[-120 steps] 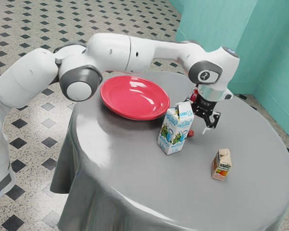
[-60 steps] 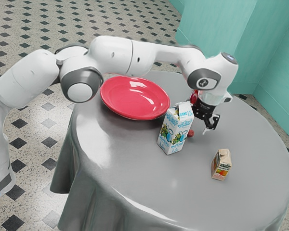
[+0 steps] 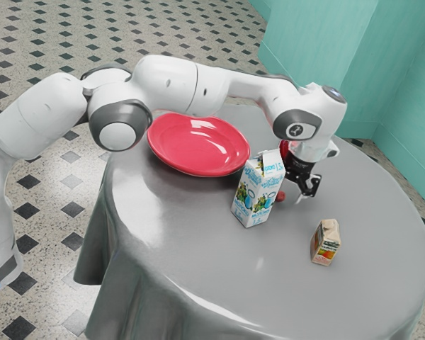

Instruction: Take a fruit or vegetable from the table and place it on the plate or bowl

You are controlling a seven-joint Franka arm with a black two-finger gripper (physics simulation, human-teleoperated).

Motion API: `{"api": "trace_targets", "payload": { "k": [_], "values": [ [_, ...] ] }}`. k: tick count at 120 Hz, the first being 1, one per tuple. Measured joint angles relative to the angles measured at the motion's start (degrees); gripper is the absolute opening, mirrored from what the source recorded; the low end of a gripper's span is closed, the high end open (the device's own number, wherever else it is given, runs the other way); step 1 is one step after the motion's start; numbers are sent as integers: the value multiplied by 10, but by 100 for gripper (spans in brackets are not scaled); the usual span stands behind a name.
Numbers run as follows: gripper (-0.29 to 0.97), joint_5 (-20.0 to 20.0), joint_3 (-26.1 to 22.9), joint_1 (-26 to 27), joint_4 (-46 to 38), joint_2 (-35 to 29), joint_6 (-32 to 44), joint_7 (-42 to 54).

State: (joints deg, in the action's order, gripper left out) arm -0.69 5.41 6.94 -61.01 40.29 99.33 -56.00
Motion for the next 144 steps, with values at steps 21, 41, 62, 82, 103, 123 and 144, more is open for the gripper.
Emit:
{"api": "trace_targets", "payload": {
  "k": [21,41,62,82,103,123,144],
  "values": [
    [68,-2,-2,0,0,1,9,-1],
    [65,-2,-4,0,-6,1,13,-2],
    [41,-1,-5,0,-8,1,14,-4],
    [28,0,-5,0,-8,1,14,-6],
    [21,0,-5,-1,-9,1,14,-6],
    [16,1,-5,-1,-10,2,14,-6],
    [12,1,-5,-1,-10,1,13,-5]
  ]
}}
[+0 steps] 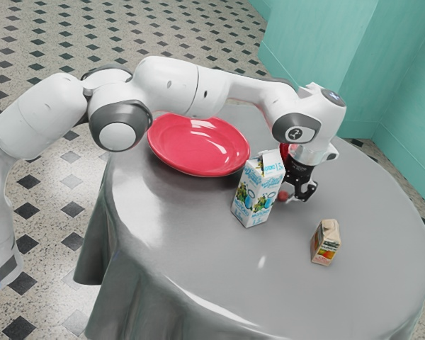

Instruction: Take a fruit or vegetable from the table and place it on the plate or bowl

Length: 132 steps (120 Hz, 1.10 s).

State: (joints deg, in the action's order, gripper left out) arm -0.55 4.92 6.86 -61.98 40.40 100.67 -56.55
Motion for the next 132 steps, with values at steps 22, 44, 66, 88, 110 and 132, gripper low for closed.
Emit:
{"api": "trace_targets", "payload": {
  "k": [22,44,66,88,110,132],
  "values": [
    [11,1,0,0,1,-2,-4,0],
    [10,1,0,0,9,-3,-13,0],
    [11,1,-1,0,46,-5,-37,0],
    [10,1,1,0,91,-11,-76,0],
    [10,-1,2,-1,133,-20,-124,-5],
    [11,-2,4,-3,154,-33,-159,-9]
  ]
}}
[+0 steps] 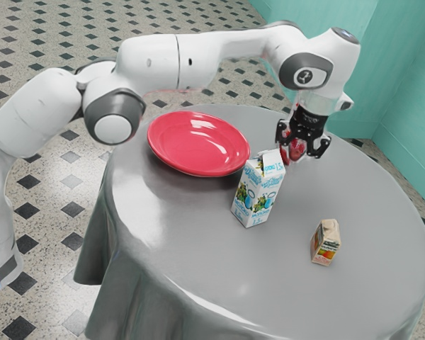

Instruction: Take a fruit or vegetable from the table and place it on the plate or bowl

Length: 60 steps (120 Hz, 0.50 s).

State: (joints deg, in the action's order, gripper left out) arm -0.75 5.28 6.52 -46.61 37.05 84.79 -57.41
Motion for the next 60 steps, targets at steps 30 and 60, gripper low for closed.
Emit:
{"api": "trace_targets", "payload": {
  "k": [30,60],
  "values": [
    [11,1,6,-9,0,-28,-44,-2],
    [11,1,22,-10,-3,-51,-82,1]
  ]
}}
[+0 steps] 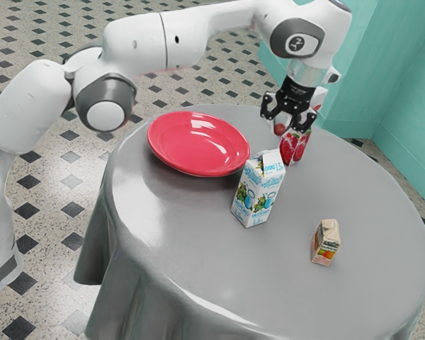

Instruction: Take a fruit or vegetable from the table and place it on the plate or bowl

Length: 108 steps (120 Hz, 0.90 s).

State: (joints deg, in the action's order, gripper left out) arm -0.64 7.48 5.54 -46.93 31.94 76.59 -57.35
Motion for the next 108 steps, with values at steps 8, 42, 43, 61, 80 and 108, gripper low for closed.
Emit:
{"api": "trace_targets", "payload": {
  "k": [8,42,43,61,80,108],
  "values": [
    [11,-1,2,0,0,-5,-11,-1],
    [11,-1,20,-8,-2,-24,-69,-13],
    [11,-1,21,-8,-2,-25,-71,-13],
    [11,-2,37,-8,-41,-62,-92,-17],
    [11,-1,60,-8,-91,-103,-100,-20],
    [11,0,74,-8,-198,-164,-77,-23]
  ]
}}
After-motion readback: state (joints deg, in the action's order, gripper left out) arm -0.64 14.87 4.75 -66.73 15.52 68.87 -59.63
